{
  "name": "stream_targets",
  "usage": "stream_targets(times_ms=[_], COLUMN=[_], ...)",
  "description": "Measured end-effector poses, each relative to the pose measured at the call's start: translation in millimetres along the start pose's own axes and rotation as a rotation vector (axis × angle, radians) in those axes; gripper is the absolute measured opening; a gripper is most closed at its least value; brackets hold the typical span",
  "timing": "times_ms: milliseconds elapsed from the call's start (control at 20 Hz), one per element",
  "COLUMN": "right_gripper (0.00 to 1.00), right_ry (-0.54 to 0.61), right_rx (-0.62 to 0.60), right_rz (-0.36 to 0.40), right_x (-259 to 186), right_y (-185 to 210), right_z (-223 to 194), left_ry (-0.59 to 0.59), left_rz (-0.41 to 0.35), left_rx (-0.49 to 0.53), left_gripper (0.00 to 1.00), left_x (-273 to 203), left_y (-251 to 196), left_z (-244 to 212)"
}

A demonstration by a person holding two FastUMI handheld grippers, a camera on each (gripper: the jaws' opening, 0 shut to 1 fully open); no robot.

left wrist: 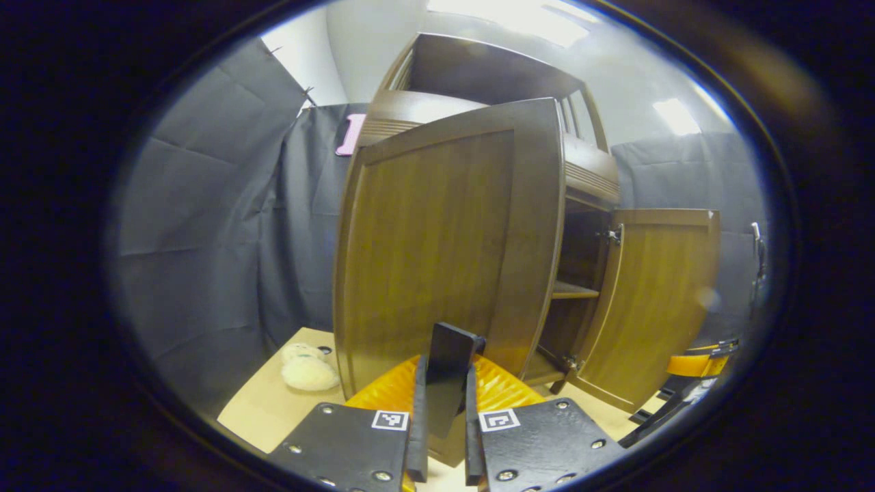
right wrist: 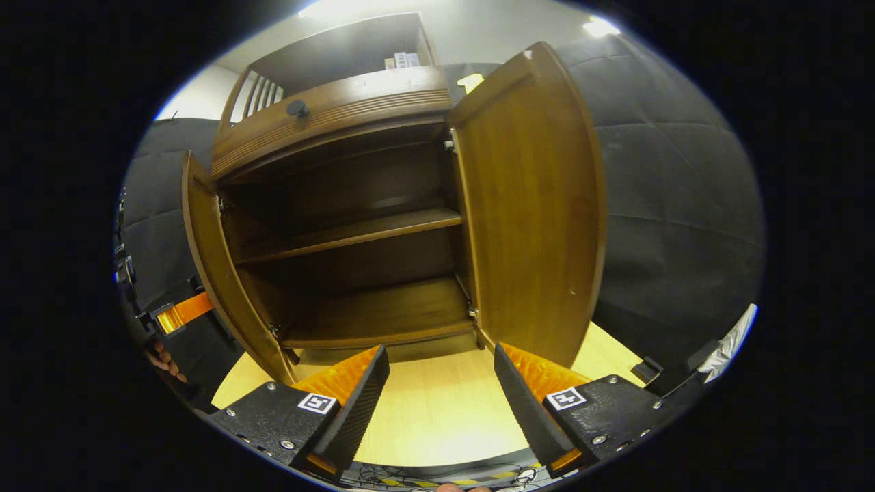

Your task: Open the right door of the double-door shoe cabinet with the right hand, and open the left door with the left hand.

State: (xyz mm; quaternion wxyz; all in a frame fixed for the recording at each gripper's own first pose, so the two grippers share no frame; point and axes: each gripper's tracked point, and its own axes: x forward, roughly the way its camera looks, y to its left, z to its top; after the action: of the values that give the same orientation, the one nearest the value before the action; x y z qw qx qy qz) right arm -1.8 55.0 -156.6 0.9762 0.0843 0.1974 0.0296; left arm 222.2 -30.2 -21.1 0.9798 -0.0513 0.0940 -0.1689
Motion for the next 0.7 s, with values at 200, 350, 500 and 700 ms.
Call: stream_targets(times_ms=[200,350,500,700], right_gripper=[0.92,0.92,0.92,0.92], right_ry=[0.008,0.009,0.016,0.031], right_rx=[-0.014,-0.022,-0.033,-0.039], right_rz=[0.041,0.072,0.089,0.120], right_x=[8.6,16.4,22.3,29.0], right_y=[18.2,30.1,36.8,52.2], right_z=[-3.3,-3.5,-4.3,-2.4], left_ry=[-0.022,-0.039,-0.063,-0.085], left_rz=[0.061,0.114,0.190,0.142], left_rx=[0.038,0.013,0.041,-0.006], left_gripper=[0.19,0.18,0.13,0.00], left_x=[-8.4,-11.8,-16.5,-18.0], left_y=[24.8,37.3,57.0,64.2], left_z=[5.0,5.4,10.8,13.4])
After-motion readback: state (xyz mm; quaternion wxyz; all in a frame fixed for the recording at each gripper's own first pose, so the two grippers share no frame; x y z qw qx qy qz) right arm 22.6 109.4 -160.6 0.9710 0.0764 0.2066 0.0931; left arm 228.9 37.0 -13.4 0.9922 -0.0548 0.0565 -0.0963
